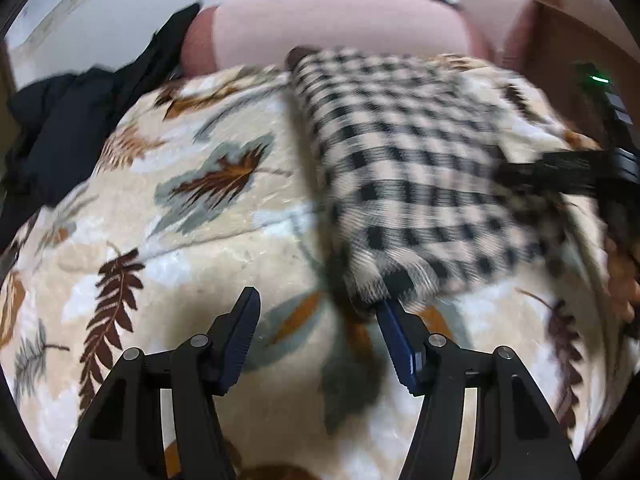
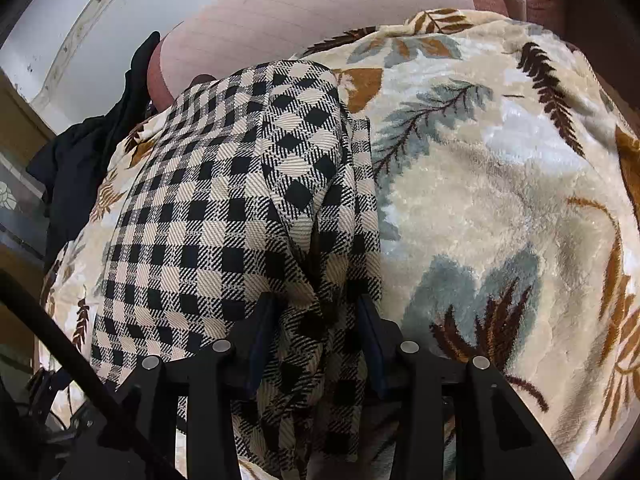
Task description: Fold large clothes
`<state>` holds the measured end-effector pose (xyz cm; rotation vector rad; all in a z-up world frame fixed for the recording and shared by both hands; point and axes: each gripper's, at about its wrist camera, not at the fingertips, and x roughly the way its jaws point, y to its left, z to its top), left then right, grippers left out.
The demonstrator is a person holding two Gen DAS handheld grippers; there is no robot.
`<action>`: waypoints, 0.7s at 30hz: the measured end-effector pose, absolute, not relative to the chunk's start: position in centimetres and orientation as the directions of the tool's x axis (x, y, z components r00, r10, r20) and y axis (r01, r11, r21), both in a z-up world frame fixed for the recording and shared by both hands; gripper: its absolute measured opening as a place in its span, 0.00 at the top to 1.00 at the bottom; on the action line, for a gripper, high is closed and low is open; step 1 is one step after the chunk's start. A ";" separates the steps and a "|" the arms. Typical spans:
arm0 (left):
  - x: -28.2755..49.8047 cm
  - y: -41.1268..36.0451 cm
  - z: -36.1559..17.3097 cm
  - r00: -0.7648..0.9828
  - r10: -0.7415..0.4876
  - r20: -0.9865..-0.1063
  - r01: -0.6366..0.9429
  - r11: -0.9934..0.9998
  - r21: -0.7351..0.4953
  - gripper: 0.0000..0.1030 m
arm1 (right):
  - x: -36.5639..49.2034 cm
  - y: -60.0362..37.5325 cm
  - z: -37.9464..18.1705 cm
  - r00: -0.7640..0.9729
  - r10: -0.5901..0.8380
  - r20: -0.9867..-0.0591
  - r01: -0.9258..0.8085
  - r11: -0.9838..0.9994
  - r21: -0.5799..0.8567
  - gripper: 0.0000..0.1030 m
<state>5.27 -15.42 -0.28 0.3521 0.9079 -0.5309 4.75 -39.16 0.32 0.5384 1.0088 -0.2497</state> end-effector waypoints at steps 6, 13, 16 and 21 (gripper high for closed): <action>6.6 -15.2 -1.0 0.502 -0.221 -0.836 0.533 0.840 0.098 0.41 | 4.8 -39.3 0.0 0.519 0.065 -0.852 0.438 0.836 0.330 0.55; 5.7 -12.7 2.7 0.456 -0.339 -0.823 0.548 0.835 -0.040 0.42 | 4.6 -40.5 0.5 0.510 0.081 -0.856 0.456 0.819 0.349 0.51; 8.1 -12.9 3.6 0.458 -0.352 -0.816 0.505 0.859 -0.087 0.42 | 3.7 -41.0 3.2 0.559 0.006 -0.829 0.488 0.806 0.335 0.51; 12.2 -17.0 2.2 0.451 -0.320 -0.833 0.505 0.861 -0.058 0.42 | 3.7 -40.9 5.7 0.634 -0.046 -0.772 0.464 0.821 0.332 0.51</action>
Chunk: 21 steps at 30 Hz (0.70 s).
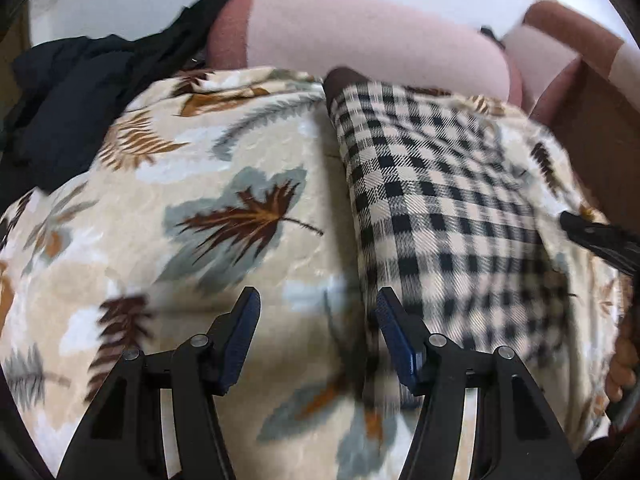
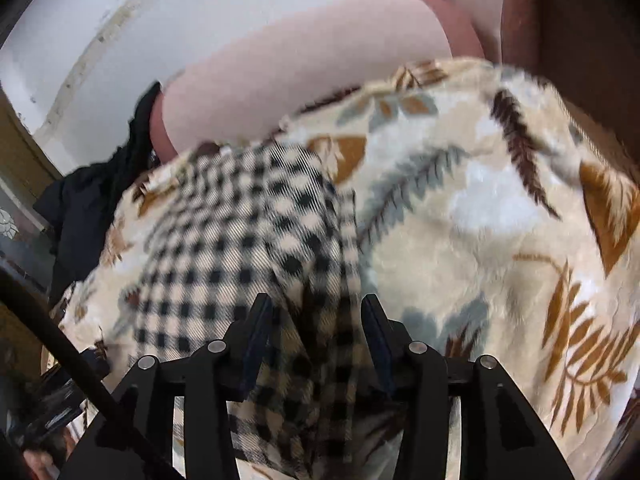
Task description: Fold large clothes
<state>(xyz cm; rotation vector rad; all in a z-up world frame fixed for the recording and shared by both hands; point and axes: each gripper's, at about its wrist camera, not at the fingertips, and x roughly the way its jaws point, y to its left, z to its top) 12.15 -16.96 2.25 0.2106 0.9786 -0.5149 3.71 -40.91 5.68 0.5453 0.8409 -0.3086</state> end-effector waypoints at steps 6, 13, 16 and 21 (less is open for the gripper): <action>13.7 -18.7 0.1 0.414 -0.243 -0.877 0.477 0.879 -0.018 0.49 | 6.0 -40.2 4.4 0.607 -0.087 -0.790 0.473 0.838 0.271 0.51; 16.1 -19.0 2.4 0.445 -0.312 -0.839 0.456 0.885 -0.088 0.49 | 9.8 -39.1 4.9 0.652 -0.099 -0.752 0.433 0.863 0.262 0.52; 18.0 -20.7 0.9 0.426 -0.286 -0.858 0.456 0.887 -0.069 0.45 | 11.2 -39.3 1.9 0.584 -0.072 -0.809 0.446 0.861 0.246 0.52; 18.6 -20.4 0.4 0.434 -0.271 -0.859 0.420 0.905 -0.073 0.41 | 10.6 -40.3 2.2 0.597 -0.086 -0.798 0.468 0.844 0.260 0.50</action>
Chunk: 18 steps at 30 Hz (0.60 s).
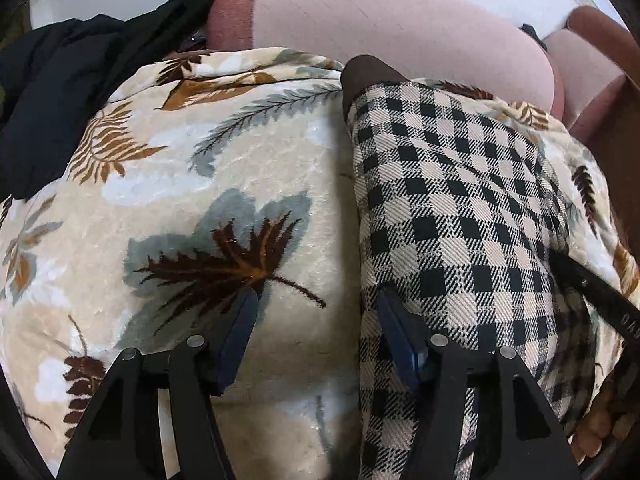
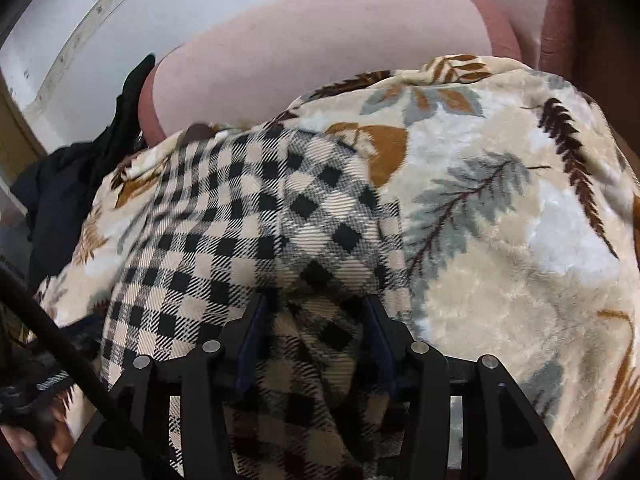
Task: Fold large clothes
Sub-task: 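Open both grippers and withdraw them from the folded shirt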
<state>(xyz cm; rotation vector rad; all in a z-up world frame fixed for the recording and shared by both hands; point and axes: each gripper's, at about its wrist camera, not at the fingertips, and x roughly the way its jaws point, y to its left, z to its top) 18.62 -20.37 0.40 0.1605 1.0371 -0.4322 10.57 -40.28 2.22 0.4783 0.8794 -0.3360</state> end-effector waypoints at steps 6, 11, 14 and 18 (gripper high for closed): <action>14.3 -16.7 3.0 0.532 -0.260 -0.806 0.407 0.913 -0.025 0.40 | 8.9 -39.3 4.3 0.622 -0.131 -0.772 0.473 0.849 0.237 0.50; 8.4 -12.9 5.6 0.675 -0.207 -0.708 0.356 0.932 0.067 0.32 | 6.5 -36.5 6.0 0.630 -0.159 -0.760 0.448 0.874 0.188 0.50; 5.0 -10.8 7.1 0.729 -0.228 -0.645 0.345 0.937 0.058 0.21 | 4.4 -34.7 6.9 0.633 -0.171 -0.755 0.446 0.878 0.175 0.50; 1.6 -8.5 8.3 0.734 -0.261 -0.628 0.350 0.937 0.020 0.19 | 1.1 -32.4 8.7 0.639 -0.185 -0.747 0.462 0.869 0.179 0.49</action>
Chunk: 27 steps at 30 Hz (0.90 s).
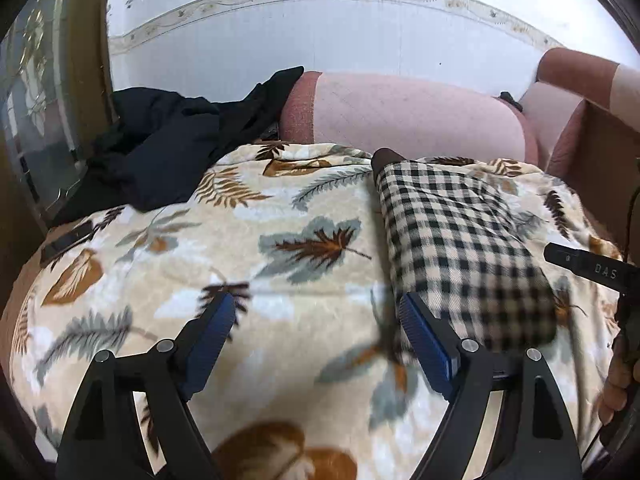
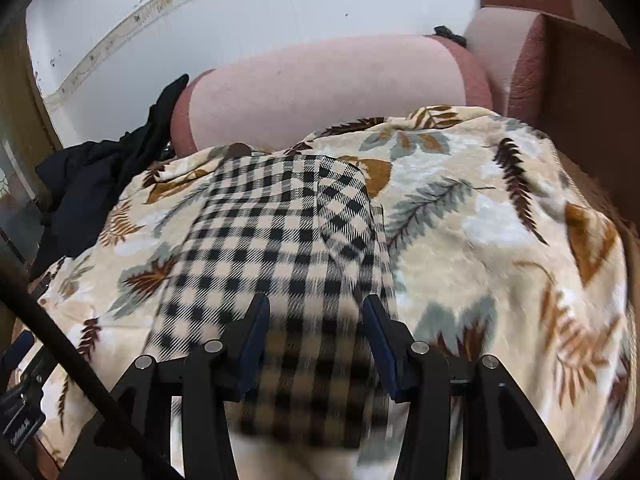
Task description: Fold large clothes
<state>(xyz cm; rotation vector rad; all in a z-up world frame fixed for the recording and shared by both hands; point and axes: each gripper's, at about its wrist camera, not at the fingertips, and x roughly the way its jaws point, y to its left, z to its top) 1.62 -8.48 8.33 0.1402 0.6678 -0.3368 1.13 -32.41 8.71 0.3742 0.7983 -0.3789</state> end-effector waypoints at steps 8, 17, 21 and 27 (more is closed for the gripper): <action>-3.5 -6.3 8.4 0.700 -0.260 -0.665 0.387 0.921 0.047 0.19 | -6.4 -27.7 7.7 0.575 -0.172 -0.800 0.480 0.863 0.159 0.46; -6.8 -7.4 6.9 0.670 -0.228 -0.706 0.420 0.901 0.108 0.19 | -8.5 -26.1 3.9 0.492 -0.170 -0.854 0.514 0.848 0.127 0.46; -7.2 -7.8 6.2 0.641 -0.229 -0.733 0.437 0.894 0.103 0.19 | -8.6 -25.6 4.0 0.496 -0.200 -0.845 0.505 0.858 0.093 0.44; -7.3 -8.3 5.3 0.611 -0.225 -0.759 0.443 0.892 0.092 0.19 | -8.4 -24.8 4.1 0.500 -0.215 -0.839 0.484 0.873 0.064 0.43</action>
